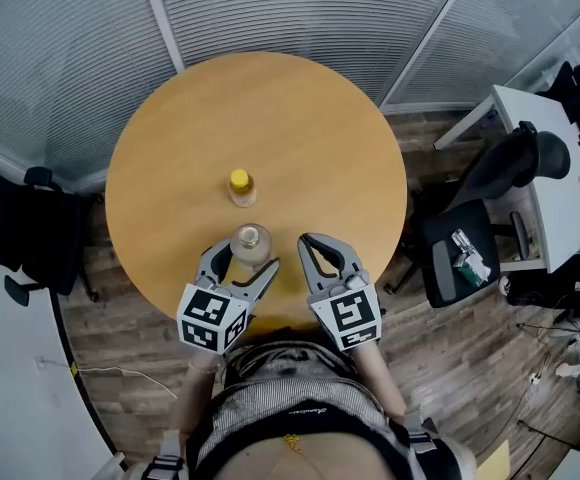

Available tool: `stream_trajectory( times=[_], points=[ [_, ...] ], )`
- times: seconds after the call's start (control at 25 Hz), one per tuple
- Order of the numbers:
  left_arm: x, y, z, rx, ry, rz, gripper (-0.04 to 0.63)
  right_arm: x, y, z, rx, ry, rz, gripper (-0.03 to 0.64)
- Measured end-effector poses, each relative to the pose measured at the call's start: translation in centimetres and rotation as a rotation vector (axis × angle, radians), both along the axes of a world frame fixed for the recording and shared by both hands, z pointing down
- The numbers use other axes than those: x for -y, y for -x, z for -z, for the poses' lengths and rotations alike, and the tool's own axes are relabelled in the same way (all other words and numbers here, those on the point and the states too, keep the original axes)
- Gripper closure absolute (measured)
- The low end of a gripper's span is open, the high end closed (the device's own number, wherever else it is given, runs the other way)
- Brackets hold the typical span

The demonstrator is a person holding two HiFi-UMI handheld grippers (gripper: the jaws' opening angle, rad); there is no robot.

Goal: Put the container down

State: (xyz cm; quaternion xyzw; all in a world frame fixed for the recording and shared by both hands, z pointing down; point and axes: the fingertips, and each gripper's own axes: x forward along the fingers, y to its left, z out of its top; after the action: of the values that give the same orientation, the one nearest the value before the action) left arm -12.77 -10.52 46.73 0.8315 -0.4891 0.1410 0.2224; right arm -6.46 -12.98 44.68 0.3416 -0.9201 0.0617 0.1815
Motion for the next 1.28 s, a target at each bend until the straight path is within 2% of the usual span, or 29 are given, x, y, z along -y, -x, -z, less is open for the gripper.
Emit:
stream_trajectory(
  times=[0.48,1.28],
  points=[
    [0.3,-0.4,-3.3,0.001,0.044,-0.017,0.256,-0.1,-1.4,-1.1,-0.026,0.023,-0.043,0.595],
    [0.0,-1.0,-8.7,0.008,0.052,-0.062,0.256,-1.1,-2.7,-3.3,-0.072,0.064,-0.114,0.595]
  ],
)
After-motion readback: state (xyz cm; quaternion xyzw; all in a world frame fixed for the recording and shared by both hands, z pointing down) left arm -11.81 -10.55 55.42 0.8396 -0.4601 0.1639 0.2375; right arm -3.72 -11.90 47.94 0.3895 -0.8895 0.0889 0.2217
